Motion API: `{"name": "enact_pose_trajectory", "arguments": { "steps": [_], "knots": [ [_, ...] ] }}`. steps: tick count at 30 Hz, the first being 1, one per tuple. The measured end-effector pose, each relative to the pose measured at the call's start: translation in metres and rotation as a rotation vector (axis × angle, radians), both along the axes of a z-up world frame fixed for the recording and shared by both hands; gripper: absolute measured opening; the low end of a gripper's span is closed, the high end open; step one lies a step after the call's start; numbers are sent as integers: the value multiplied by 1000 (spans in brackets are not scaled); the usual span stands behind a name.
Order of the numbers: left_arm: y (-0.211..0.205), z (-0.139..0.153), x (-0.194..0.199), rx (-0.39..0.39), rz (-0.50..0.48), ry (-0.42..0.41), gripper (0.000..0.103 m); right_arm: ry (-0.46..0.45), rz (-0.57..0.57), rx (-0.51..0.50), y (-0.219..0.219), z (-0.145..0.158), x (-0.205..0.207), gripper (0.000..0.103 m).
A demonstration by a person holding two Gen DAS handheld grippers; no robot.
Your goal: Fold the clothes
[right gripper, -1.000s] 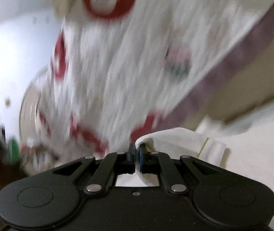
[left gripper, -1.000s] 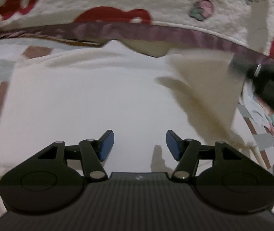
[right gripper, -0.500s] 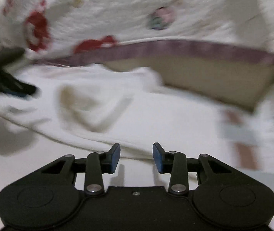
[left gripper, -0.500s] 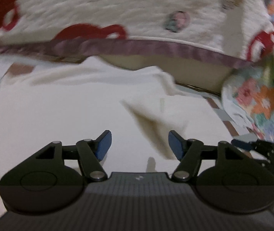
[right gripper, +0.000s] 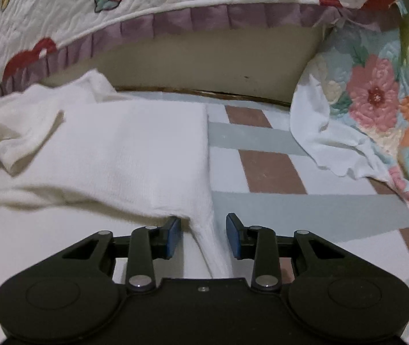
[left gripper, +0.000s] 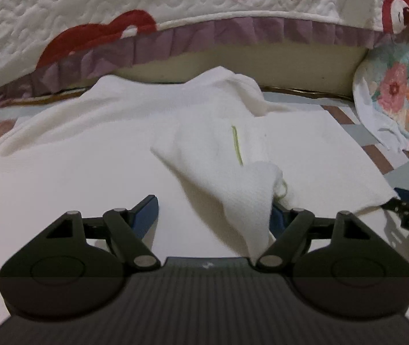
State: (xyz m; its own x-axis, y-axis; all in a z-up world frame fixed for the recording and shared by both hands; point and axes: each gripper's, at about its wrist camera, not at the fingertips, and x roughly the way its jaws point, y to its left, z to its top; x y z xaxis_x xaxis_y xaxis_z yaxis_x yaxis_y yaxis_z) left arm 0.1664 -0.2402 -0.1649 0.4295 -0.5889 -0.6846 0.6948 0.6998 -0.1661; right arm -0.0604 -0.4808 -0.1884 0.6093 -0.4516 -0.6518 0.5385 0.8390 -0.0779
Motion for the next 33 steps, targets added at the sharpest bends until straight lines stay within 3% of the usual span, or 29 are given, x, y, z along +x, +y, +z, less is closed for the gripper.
{"name": "enact_pose_trajectory", "arguments": {
  "steps": [2,3,7,8,9,12,15,18,22,24,25,27,33],
  "knots": [
    [-3,-1,2,24,-22,-30,19,-21,-21,13,-4,-2,6,38],
    [1,1,2,22,-11,-11,7,-37,-38,32,-7,-3,7,32],
    [50,18,-9,-204,151,56,8,-109,-137,101,-25,-7,4,27],
    [59,22,-15,-223,207,53,9,-125,-147,116,-27,-8,3,27],
    [69,20,-18,-228,271,57,14,-130,-150,122,-28,-8,2,26],
    [95,9,-20,-216,434,91,42,-135,-153,134,-30,-8,2,26],
    [108,1,-18,-212,437,125,46,-129,-146,137,-31,-7,2,26],
    [118,0,-24,-231,451,105,53,-134,-146,139,-31,-7,1,26],
    [137,-2,-22,-297,575,91,55,-143,-144,144,-33,-8,-1,27],
    [153,-7,-14,-370,626,185,54,-140,-139,152,-35,-8,-1,27],
    [160,-9,-12,-369,654,205,50,-140,-140,158,-36,-7,-1,27],
    [170,-7,-11,-305,682,152,50,-142,-147,173,-39,-7,-2,26],
    [188,-10,7,-247,519,203,54,-137,-142,169,-40,-7,-1,27]
  ]
}}
